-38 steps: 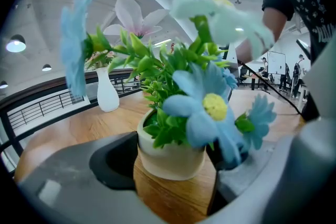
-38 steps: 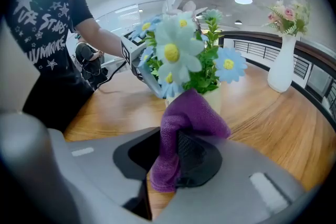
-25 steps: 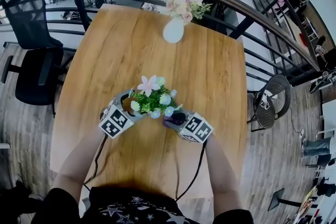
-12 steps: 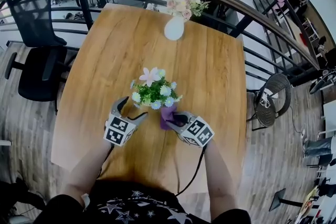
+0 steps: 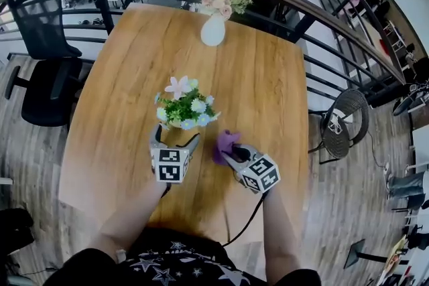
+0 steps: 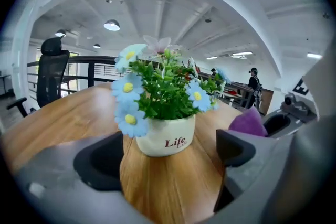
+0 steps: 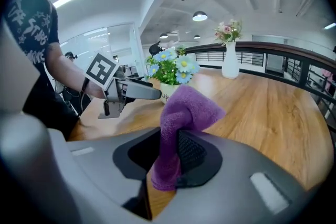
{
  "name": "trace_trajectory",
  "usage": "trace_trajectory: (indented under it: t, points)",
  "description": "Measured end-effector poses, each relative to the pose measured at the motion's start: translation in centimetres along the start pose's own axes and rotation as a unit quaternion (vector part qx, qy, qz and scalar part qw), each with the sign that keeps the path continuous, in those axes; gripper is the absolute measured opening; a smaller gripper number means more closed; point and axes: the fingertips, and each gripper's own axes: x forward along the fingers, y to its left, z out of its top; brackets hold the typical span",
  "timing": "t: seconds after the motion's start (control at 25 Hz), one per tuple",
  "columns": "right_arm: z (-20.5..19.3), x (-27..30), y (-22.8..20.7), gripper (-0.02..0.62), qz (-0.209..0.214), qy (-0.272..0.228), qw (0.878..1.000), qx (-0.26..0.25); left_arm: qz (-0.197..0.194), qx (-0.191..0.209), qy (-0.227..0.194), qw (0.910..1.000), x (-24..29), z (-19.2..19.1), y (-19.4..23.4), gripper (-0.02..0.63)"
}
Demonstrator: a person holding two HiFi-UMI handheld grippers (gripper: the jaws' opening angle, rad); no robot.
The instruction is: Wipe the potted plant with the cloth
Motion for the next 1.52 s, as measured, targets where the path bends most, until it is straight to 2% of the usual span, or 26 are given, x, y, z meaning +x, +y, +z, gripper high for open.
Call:
trace_trajectory:
  t: [0.16,0.24,0.36,0.56,0.76,1.08,1.24,1.4,1.52]
  points:
    - [-0.3,-1.1,-0.9,0.081,-0.01,-0.009,1.0,0.006,0.051,0.006,-0.011,0.9986,1.7,0.9,-0.4,0.576]
    - [-0.5,-1.5,-1.2,0.081,-0.011,-0.012,1.0,0.009,0.083,-0.005,-0.013,0.9965,2.7,0.7,0.0,0.583]
    - [-0.9,-2.0,-1.7,0.081,-0.012,-0.013,1.0,0.008,0.125,0.006,-0.018,0.992,3.8,0.8,0.5,0.584]
    - [-1.2,-2.4,-2.4,0.081,-0.011,-0.009,1.0,0.004,0.166,0.007,-0.034,0.9856,4.9,2.0,0.6,0.584]
    - [-1.8,-2.6,-2.5,0.081,-0.006,-0.007,1.0,0.007,0.204,-0.018,-0.043,0.9778,5.1,2.1,1.5,0.586]
    - [-1.6,-2.2,-2.4,0.081,-0.007,-0.01,1.0,0.01,0.197,0.004,-0.032,0.9799,6.8,2.5,1.5,0.586]
    - [-1.8,-2.0,-2.5,0.081,-0.006,-0.01,1.0,0.009,0.177,0.016,-0.031,0.9837,7.1,2.5,1.6,0.584]
    - [-1.5,-1.8,-2.5,0.081,-0.005,-0.009,1.0,0.004,0.144,0.033,-0.025,0.9887,7.0,2.4,1.6,0.583]
    - [-0.5,-1.8,-2.8,0.081,-0.008,-0.016,1.0,-0.002,0.097,0.057,-0.017,0.9935,6.5,2.0,1.2,0.583]
